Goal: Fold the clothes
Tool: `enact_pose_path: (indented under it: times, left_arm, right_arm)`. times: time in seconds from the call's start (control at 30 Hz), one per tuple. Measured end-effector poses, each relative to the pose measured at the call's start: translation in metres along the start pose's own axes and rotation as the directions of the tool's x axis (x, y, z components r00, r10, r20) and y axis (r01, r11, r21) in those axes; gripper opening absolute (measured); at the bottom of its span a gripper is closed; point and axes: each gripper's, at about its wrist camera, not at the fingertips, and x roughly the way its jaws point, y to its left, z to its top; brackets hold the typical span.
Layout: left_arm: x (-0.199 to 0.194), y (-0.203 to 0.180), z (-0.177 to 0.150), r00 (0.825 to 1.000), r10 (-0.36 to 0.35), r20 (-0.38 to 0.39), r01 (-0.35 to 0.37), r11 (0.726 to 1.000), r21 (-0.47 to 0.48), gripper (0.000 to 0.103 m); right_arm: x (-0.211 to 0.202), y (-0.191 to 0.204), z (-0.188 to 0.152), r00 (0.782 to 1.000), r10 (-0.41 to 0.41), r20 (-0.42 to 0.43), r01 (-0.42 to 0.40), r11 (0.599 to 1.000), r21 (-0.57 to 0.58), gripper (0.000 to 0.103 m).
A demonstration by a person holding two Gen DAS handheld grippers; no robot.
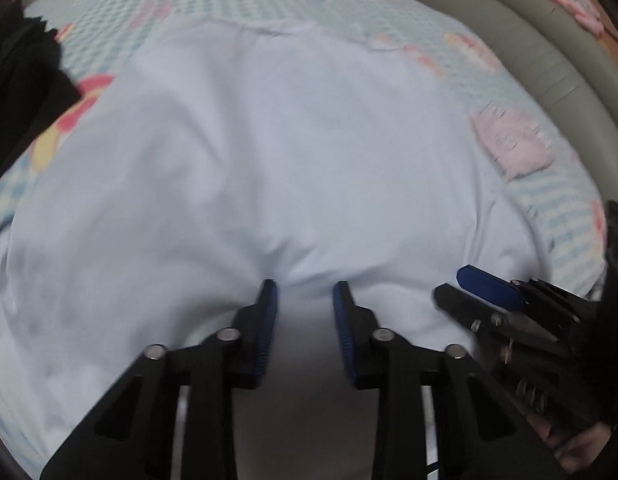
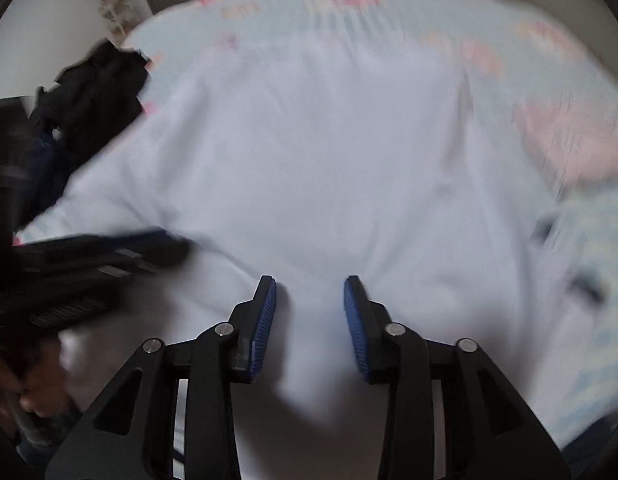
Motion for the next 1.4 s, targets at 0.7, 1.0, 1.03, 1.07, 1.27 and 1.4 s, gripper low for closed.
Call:
enact_pose_path:
  times: [0.7, 1.0, 1.03, 1.07, 1.27, 1.4]
  left_arm:
    - [-0.075, 0.007, -0.077, 0.967, -0.134, 0.217, 0.147, 0.988, -0.043, 0.03]
    - [-0.093, 0.04, -0.093, 0.958, -0.086, 0.275, 0.143, 0.97, -0.194, 0.034]
    - [-0.102, 0.054, -0.099, 0.943, -0.097, 0.317, 0.179, 0.954, -0.24, 0.034]
    - [-0.111, 0.07, -0.103, 0.933, -0.088, 0.348, 0.197, 0.936, -0.291, 0.034]
    - [-0.115, 0.15, -0.089, 0.931, -0.018, 0.365, 0.204, 0.854, -0.478, 0.039]
    - [-0.103, 0.169, -0.075, 0.939, -0.001, 0.345, 0.191, 0.834, -0.517, 0.049]
  right_arm:
    - [-0.068, 0.011, -0.055, 0.997, -0.044, 0.062, 0.045, 0.999, 0.0, 0.044]
    - [-0.055, 0.023, -0.056, 0.996, -0.087, 0.003, 0.087, 0.995, -0.052, 0.05]
    - [-0.056, 0.017, -0.062, 0.996, -0.09, -0.007, 0.09, 0.995, -0.037, 0.049]
    - [-0.06, 0.01, -0.067, 0.996, -0.086, -0.012, 0.086, 0.996, -0.017, 0.048]
    - [-0.12, -0.073, -0.064, 0.98, -0.136, 0.146, 0.1, 0.968, 0.231, 0.051]
    - [-0.111, -0.127, -0.056, 0.965, -0.238, 0.106, 0.187, 0.916, 0.356, 0.052]
